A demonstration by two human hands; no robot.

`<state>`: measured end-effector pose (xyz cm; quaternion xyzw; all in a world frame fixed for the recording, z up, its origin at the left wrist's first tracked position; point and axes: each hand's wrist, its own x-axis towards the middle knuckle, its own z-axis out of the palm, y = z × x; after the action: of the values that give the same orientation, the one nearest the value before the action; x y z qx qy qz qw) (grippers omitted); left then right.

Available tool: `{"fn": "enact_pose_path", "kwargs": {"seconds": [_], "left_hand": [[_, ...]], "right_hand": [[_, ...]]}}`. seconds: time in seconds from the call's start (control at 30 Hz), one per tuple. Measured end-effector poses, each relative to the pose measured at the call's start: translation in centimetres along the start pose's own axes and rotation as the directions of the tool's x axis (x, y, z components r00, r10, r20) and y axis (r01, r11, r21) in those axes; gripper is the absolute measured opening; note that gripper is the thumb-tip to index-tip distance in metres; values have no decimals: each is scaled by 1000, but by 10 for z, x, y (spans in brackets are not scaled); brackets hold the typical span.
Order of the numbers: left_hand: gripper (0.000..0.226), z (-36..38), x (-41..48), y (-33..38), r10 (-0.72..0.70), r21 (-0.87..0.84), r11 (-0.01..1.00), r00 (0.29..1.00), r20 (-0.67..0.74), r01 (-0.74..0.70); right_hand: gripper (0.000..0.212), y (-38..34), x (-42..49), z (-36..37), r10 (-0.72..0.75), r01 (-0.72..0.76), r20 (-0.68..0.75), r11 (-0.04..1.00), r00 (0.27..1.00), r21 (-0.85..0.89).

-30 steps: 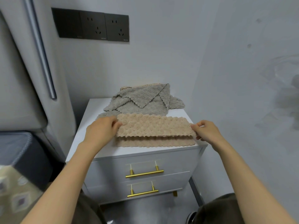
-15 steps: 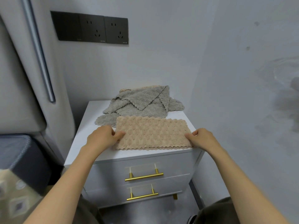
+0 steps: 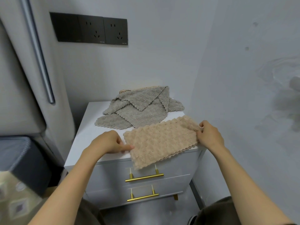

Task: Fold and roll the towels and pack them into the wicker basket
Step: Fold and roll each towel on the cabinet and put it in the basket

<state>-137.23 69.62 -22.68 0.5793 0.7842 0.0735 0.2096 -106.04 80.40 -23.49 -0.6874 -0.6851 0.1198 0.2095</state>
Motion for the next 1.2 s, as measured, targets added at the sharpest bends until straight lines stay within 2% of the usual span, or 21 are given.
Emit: {"fn": "enact_pose_path", "kwargs": {"seconds": [0.07, 0.13, 0.2, 0.27, 0.3, 0.37, 0.47, 0.57, 0.67, 0.8, 0.87, 0.93, 1.0, 1.07, 1.13, 1.2], "left_hand": [[53, 3, 2, -1, 32, 61, 998, 967, -254, -17], [46, 8, 8, -1, 95, -19, 994, 914, -395, -111], [52, 14, 17, 4, 138, -103, 978, 933, -331, -182], [66, 20, 28, 8, 157, -58, 983, 964, -214, -173], [64, 23, 33, 9, 158, -38, 985, 969, -191, -168], [46, 23, 38, 14, 156, -73, 983, 973, -169, -170], [29, 14, 33, 20, 188, -145, 970, 981, -56, -194], [32, 3, 20, 17, 178, -213, 964, 981, 79, -158], [42, 0, 11, 12, 146, -224, 968, 982, 121, -116], [48, 1, 5, 16, 114, -498, 867, 962, 247, 25], [44, 1, 4, 18, 105, -553, 830, 956, 276, 68], [40, 0, 5, 21, 91, -585, 804, 949, 301, 109], [39, 0, 4, 22, 72, -553, 825, 949, 307, 117], [40, 0, 4, 21, 52, -444, 893, 962, 270, 76], [45, 2, 5, 17, 53, -206, 978, 991, 123, -27], [47, 6, 4, 15, 132, -7, 991, 987, -96, -133]], "right_hand": [[16, 0, 3, 2, -41, 43, -60, 999, 997, 30], [23, -3, 5, 3, -82, 94, -123, 991, 989, 91], [29, -9, 7, 4, -137, 175, -189, 964, 972, 202], [30, -17, 10, 3, -171, 244, -239, 914, 956, 324], [30, -22, 11, 2, -173, 262, -252, 886, 952, 383], [28, -33, 14, 0, -160, 275, -262, 824, 952, 495], [25, -52, 22, -1, -138, 289, -284, 744, 949, 603], [26, -73, 34, 3, -156, 306, -281, 701, 947, 645], [27, -95, 45, 8, -196, 337, -281, 676, 940, 656], [27, -126, 59, 19, -221, 395, -335, 649, 916, 650], [25, -133, 65, 28, -211, 412, -367, 642, 906, 647], [26, -133, 69, 36, -234, 416, -358, 679, 904, 606], [36, -128, 70, 41, -276, 397, -290, 730, 916, 556], [40, -123, 70, 43, -316, 405, -256, 761, 913, 506], [39, -119, 69, 42, -351, 433, -261, 797, 900, 421], [38, -115, 63, 38, -372, 438, -237, 818, 897, 372]]}}
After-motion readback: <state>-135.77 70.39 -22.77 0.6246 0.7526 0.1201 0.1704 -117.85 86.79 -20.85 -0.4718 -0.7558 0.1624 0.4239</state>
